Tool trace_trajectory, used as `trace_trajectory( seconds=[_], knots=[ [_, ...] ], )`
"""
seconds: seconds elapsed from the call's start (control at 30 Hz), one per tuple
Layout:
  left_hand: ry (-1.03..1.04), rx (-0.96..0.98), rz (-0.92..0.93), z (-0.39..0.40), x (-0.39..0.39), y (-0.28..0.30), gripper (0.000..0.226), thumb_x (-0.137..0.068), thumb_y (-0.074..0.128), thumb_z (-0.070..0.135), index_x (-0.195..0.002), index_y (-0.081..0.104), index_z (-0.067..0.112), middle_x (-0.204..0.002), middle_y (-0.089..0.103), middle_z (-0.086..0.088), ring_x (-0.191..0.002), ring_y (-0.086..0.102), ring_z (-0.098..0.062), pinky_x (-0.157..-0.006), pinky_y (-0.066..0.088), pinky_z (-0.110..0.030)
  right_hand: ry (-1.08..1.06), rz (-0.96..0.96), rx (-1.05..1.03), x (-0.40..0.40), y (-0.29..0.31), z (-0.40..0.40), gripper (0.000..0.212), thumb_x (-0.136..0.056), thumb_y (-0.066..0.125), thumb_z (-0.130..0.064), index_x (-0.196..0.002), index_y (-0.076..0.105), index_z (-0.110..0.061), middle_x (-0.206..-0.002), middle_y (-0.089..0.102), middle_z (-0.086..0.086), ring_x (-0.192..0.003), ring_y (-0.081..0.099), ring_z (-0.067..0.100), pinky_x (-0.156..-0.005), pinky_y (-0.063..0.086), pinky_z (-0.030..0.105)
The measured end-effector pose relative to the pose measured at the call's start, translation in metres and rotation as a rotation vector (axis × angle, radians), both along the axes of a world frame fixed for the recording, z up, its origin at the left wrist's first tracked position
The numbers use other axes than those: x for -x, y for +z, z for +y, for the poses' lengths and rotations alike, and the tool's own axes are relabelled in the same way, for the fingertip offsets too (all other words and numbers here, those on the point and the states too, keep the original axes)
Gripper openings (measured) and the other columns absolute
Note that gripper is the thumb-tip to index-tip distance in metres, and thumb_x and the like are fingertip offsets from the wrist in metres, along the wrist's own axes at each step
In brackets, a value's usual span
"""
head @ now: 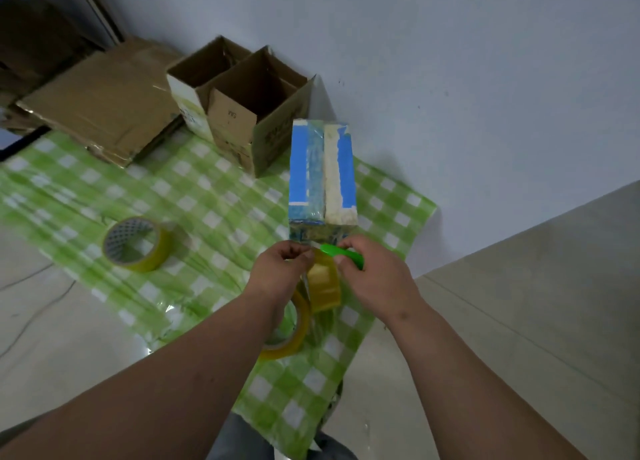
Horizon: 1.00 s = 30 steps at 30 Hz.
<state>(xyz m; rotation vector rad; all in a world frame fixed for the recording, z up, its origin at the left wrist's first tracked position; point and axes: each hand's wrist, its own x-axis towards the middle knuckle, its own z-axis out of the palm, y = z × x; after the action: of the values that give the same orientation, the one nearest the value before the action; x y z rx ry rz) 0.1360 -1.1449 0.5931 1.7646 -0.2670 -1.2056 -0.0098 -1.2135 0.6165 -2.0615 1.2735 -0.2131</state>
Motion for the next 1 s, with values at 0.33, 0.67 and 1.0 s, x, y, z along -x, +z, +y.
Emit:
trace_trajectory(
  seconds=[0.33,0.67,1.0],
  knots=[
    [0.02,0.017,0.094,-0.008,0.007,-0.004,0.011,-0.094,0.065,0.016,-0.083,0.063,0.014,-0.076,0.066,-0.007,-0.066,0.063,-0.021,-0.059,0.056,-0.035,0.064,0.085,0.132,-0.012,0.004,-0.003,0.029,-0.097,0.048,-0.042,-0.115,0.062,-0.024,-0.098,0.068,-0.002,-0.089,0.061,0.021,-0.069,0.045,0.033],
    [-0.035,0.012,0.051,-0.012,-0.001,-0.003,0.009,-0.094,0.066,0.018,-0.087,0.066,0.013,-0.076,0.065,-0.008,-0.069,0.059,-0.026,-0.068,0.052,-0.041,0.021,0.132,0.155,-0.002,0.006,-0.013,0.028,-0.096,0.048,-0.042,-0.11,0.064,-0.025,-0.089,0.067,-0.001,-0.081,0.061,0.021,-0.062,0.038,0.03],
    [-0.085,-0.009,0.044,-0.012,0.001,0.0,0.009,-0.092,0.068,0.018,-0.085,0.065,0.013,-0.076,0.062,-0.009,-0.067,0.058,-0.023,-0.064,0.054,-0.04,-0.164,0.091,0.075,0.017,-0.003,-0.018,0.024,-0.092,0.055,-0.041,-0.107,0.065,-0.026,-0.075,0.06,-0.011,-0.068,0.058,0.014,-0.059,0.043,0.028]
  ],
)
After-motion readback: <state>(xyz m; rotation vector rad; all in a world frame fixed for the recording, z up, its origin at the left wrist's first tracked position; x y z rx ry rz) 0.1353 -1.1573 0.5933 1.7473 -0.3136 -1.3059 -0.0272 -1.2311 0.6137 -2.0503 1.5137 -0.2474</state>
